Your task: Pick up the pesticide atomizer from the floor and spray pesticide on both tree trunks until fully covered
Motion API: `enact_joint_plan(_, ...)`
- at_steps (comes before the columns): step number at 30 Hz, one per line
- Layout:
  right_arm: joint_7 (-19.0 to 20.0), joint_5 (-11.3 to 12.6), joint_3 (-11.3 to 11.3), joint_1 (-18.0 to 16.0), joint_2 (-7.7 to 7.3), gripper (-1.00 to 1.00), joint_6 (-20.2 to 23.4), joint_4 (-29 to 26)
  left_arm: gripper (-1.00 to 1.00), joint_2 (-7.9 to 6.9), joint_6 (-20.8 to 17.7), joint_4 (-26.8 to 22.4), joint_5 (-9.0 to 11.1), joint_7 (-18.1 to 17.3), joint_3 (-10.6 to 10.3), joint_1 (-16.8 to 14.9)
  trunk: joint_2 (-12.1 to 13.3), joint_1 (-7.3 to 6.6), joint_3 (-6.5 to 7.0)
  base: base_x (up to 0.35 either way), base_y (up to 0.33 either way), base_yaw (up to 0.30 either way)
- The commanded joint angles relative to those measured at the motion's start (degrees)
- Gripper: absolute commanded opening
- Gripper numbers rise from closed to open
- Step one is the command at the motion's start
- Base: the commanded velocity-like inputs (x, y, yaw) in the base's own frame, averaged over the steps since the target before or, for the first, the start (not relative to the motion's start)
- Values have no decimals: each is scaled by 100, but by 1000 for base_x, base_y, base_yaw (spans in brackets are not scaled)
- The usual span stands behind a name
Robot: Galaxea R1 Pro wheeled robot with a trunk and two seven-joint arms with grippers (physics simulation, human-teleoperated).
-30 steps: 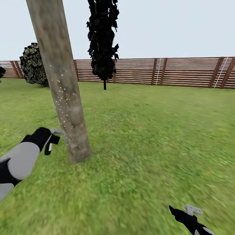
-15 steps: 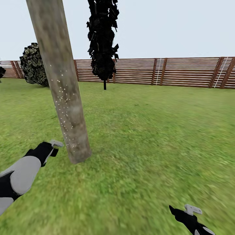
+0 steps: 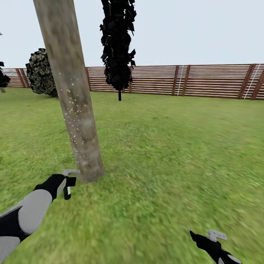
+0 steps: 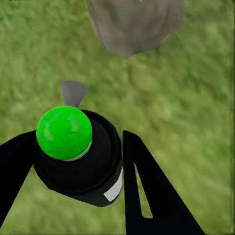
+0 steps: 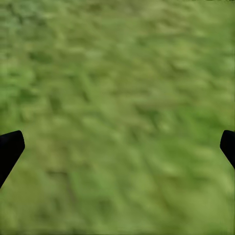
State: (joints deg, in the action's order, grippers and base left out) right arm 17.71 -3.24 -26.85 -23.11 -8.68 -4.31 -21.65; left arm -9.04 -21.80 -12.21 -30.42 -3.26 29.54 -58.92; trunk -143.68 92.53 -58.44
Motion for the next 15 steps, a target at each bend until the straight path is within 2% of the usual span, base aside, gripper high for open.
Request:
enact_joint_plan(1, 5, 0, 2, 0, 2, 100, 0, -2, -100, 36, 0, -2, -19, 1, -10, 1, 0, 0, 0, 0, -119, 4)
enact_joint_plan(7, 15, 5, -29, 0, -1, 100, 0, -31, -100, 103, 0, -1, -16, 2, -11, 3, 0, 0, 0, 0, -266, 24)
enact_joint_plan(15, 13, 8, -31, 0, 6, 100, 0, -325, -100, 193, 0, -1, -16, 7, -16, 5, 0, 0, 0, 0, -304, 263)
